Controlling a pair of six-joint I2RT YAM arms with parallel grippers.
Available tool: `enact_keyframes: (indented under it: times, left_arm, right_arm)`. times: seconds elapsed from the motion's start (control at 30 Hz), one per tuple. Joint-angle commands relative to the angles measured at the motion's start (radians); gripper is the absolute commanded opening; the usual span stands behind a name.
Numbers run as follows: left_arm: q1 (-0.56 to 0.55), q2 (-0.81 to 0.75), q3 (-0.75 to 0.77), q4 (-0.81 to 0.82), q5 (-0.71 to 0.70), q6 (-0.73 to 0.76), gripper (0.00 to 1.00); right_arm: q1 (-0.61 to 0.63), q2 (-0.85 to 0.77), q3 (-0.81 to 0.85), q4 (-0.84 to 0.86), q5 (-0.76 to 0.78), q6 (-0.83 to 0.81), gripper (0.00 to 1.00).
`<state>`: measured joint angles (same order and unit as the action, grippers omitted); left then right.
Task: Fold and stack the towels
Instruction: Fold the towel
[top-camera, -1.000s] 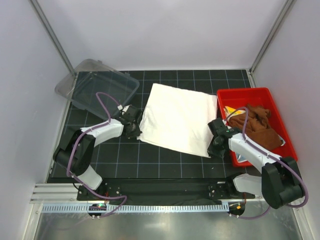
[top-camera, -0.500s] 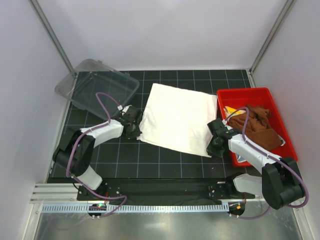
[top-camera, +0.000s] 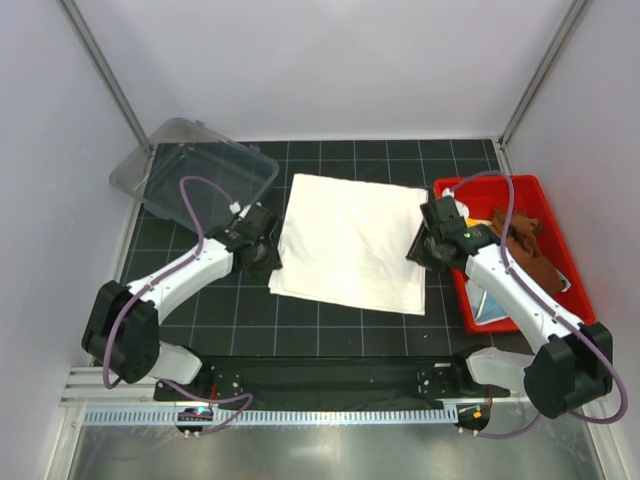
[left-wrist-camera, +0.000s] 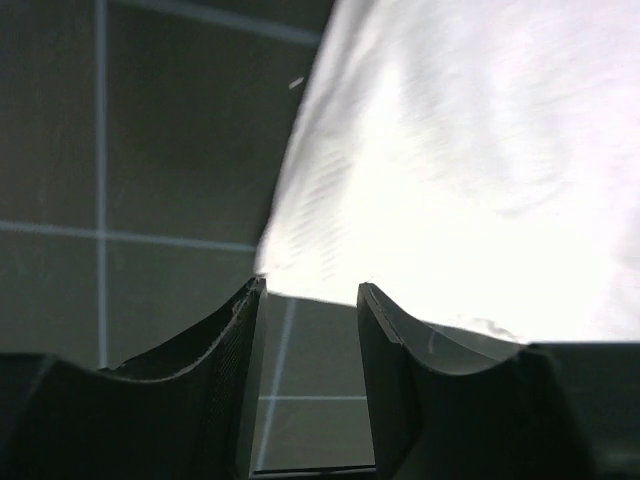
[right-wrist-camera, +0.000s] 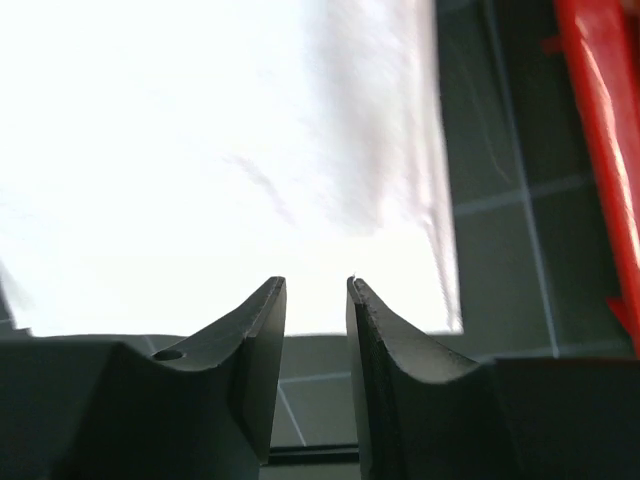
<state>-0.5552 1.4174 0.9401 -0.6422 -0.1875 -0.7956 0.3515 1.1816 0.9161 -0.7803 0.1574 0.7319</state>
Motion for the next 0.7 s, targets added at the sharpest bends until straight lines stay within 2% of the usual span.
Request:
enact_keyframes:
  times: [0.0, 0.1, 0.3, 0.53, 0.67]
  left_arm:
    - [-0.002, 0.014, 0.112, 0.056, 0.112, 0.038, 0.45]
    - [-0.006, 0.084, 0.082, 0.124, 0.152, 0.010, 0.44]
    - [-0.011, 0.141, -0.046, 0.157, 0.094, -0.034, 0.41]
    - [-0.046, 0.071, -0.205, 0.144, 0.017, -0.108, 0.38]
    - [-0.083, -0.027, -0.315, 0.115, 0.000, -0.169, 0.35]
  right_arm:
    - [0.000, 0.123, 0.079, 0.130, -0.068, -0.127, 0.37]
    - [0.000, 0.203, 0.069, 0.214, -0.133, -0.190, 0.35]
    - [0.000, 0.240, -0.068, 0.277, -0.162, -0.190, 0.33]
    - [0.016, 0.190, -0.242, 0.309, -0.131, -0.112, 0.31]
    - [0.041, 0.121, -0.270, 0.285, -0.133, -0.089, 0.31]
